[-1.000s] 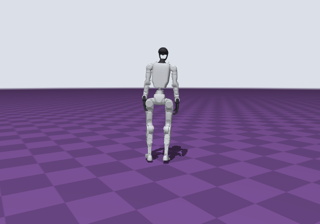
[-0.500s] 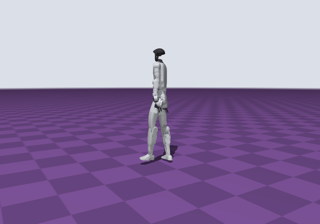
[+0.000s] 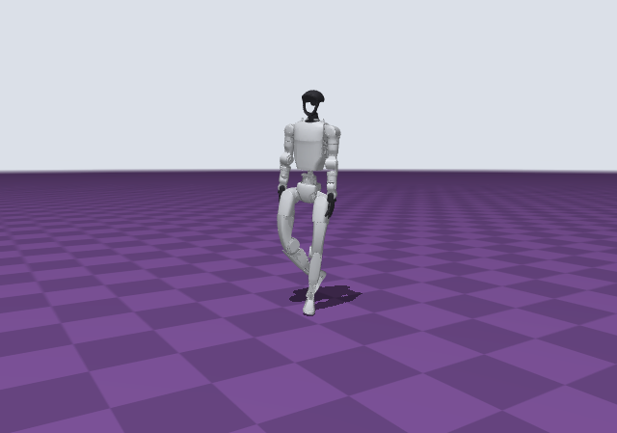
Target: In place motions
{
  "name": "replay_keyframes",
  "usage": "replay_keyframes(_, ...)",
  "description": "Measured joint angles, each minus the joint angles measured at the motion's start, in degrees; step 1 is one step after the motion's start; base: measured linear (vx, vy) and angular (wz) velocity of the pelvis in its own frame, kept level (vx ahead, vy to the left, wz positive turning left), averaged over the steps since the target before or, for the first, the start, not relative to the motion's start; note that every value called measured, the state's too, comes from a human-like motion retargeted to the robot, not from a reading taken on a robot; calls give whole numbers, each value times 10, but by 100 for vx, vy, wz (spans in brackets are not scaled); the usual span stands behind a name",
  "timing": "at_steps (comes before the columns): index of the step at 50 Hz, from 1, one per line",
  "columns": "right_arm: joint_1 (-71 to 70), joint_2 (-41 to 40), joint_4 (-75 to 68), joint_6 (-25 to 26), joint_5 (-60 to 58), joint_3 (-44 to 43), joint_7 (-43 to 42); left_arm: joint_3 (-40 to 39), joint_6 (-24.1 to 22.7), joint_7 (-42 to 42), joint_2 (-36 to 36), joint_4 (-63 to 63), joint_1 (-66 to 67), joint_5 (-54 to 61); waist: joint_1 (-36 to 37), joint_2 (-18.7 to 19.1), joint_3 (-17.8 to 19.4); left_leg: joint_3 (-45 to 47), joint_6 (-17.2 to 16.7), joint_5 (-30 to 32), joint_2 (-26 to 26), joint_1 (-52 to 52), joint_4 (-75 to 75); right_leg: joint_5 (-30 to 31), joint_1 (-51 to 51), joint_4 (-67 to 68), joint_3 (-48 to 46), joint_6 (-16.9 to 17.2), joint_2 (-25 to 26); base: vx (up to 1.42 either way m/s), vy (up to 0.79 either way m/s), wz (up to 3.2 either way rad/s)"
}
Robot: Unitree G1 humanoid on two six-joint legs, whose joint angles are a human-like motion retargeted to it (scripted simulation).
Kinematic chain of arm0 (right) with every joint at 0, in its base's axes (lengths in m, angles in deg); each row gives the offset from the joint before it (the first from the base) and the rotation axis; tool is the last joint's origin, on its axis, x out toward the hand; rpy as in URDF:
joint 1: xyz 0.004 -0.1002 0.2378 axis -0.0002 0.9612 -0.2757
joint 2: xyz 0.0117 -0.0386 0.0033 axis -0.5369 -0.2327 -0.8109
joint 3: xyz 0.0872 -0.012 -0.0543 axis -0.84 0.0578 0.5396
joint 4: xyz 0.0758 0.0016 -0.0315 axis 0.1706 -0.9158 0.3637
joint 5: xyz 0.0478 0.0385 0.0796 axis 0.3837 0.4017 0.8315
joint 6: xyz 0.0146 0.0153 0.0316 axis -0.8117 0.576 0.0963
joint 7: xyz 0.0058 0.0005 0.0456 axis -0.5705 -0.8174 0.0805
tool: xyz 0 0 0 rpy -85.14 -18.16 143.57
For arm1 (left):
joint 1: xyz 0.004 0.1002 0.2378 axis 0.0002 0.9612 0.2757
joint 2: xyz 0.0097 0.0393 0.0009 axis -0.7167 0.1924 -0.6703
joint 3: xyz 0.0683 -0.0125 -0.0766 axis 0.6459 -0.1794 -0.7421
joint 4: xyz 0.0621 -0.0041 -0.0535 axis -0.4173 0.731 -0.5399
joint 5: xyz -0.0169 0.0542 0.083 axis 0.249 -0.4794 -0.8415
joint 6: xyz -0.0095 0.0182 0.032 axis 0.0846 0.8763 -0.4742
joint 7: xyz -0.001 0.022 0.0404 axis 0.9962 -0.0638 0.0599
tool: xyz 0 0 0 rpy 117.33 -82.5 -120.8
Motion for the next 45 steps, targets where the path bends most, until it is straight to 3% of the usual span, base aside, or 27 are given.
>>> replay_keyframes(5, -29, -4, 29, -5, 16, 1, 15, 35, 14, 14, -24, -4, -11, -24, 4, -7, 35, -74, 1, 12, -17, 4, -17, -96, -36, -97, 10, -47, -21, 5, 0, 176)
replay_keyframes(8, -35, -1, 53, -10, 3, 8, 8, 38, 13, 18, -23, -11, -2, -35, -4, -21, 41, -124, 6, 19, -49, 10, -25, -136, -59, -223, 83, -52, -10, 26, -5, 180)
replay_keyframes(12, -44, -2, 69, -14, 0, 11, -9, 41, 9, 16, -23, -3, 4, -34, -8, -51, 72, -187, 9, 14, -94, 43, -17, -117, -48, -348, 219, -46, -3, 32, -18, 173)
replay_keyframes(13, -44, -5, 69, -15, -2, 9, -8, 42, 9, 21, -27, 4, 5, -37, -6, -60, 73, -201, 8, 15, -103, 46, -11, -144, -37, -338, 210, -37, -8, 37, -25, 176)
replay_keyframes(15, -41, -13, 67, -13, -7, -8, 10, 58, 22, 39, -36, 15, 0, -55, -14, -64, 77, -255, 8, 24, -117, 43, 6, -153, -1, -339, 25, -28, -60, 38, -25, 190)
replay_keyframes(17, -41, -14, 65, -4, 2, -22, 33, 68, 30, 33, -28, 24, 0, -74, 47, -70, 73, -247, 6, 28, -111, 46, 5, -162, 0, -334, 69, -26, -50, 22, -25, 30)
replay_keyframes(22, -50, -21, 75, -10, -15, -20, 25, 59, -6, 55, -22, 39, 24, -87, 62, -72, 75, -245, 4, 29, -99, 71, -9, -167, 34, -354, 49, -27, -35, 19, -17, 33)
replay_keyframes(25, -41, -19, 76, -17, -32, 0, 13, 51, 10, 52, -22, 53, 47, -116, 31, -67, 40, -245, 3, 27, -97, 64, -11, -174, 32, -354, 39, -26, -33, 31, -5, 48)
replay_keyframes(33, -35, -14, 62, -12, -26, -14, 20, 67, 15, 48, -27, 52, 35, -136, 40, -72, 43, -226, -6, 27, -95, 72, 11, -168, 31, -339, 55, -25, -37, 4, -1, -19)
replay_keyframes(37, -29, -10, 48, -10, -19, -21, 19, 68, 8, 45, -25, 37, 24, -125, 43, -74, 40, -292, -5, 28, -121, 65, 31, -158, 16, -332, 91, -23, -46, -4, 9, -81)
replay_keyframes(41, -28, -3, 44, -5, -27, -24, 16, 86, 3, 40, -29, 52, 1, -111, 79, -74, 47, -444, -41, 5, -165, 78, 34, -142, -15, -319, 170, -29, -36, -9, 13, -196)
replay_keyframes(43, -38, 0, 44, -4, -39, -29, 15, 100, 7, 39, -30, 65, -11, -107, 91, -74, 53, -456, -41, -10, -171, 86, 29, -125, -37, -313, 217, -35, -25, -12, 13, -238)
replay_keyframes(45, -50, 3, 53, -3, -54, -30, 21, 112, 12, 42, -28, 74, -17, -105, 71, -67, 54, -428, -20, -24, -164, 91, 11, -103, -56, -319, 242, -44, -14, -16, 11, -195)
